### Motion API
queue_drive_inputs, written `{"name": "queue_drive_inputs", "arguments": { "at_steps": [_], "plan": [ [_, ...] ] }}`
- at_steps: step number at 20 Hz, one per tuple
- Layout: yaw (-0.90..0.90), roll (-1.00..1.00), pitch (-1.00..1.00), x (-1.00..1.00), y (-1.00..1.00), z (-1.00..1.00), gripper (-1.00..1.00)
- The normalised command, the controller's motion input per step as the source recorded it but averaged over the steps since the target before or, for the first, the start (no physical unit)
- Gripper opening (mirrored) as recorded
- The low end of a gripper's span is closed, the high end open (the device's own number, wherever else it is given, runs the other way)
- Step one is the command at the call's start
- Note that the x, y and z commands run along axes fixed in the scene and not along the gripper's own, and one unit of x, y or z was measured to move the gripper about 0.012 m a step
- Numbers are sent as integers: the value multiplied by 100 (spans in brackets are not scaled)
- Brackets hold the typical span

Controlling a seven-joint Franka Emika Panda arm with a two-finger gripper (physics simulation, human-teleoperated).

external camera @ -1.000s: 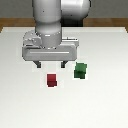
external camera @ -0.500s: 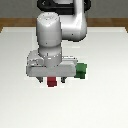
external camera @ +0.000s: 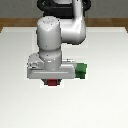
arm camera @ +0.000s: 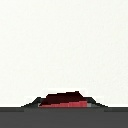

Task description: Place the red cube on top of the green cube.

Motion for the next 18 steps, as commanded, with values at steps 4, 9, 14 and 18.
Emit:
{"name": "queue_drive_inputs", "arguments": {
  "at_steps": [4,9,14,18],
  "plan": [
    [0,0,0,0,0,50,-100],
    [0,0,0,0,0,100,-100],
    [0,0,0,0,20,60,-100],
    [0,0,0,0,75,0,-100]
  ]
}}
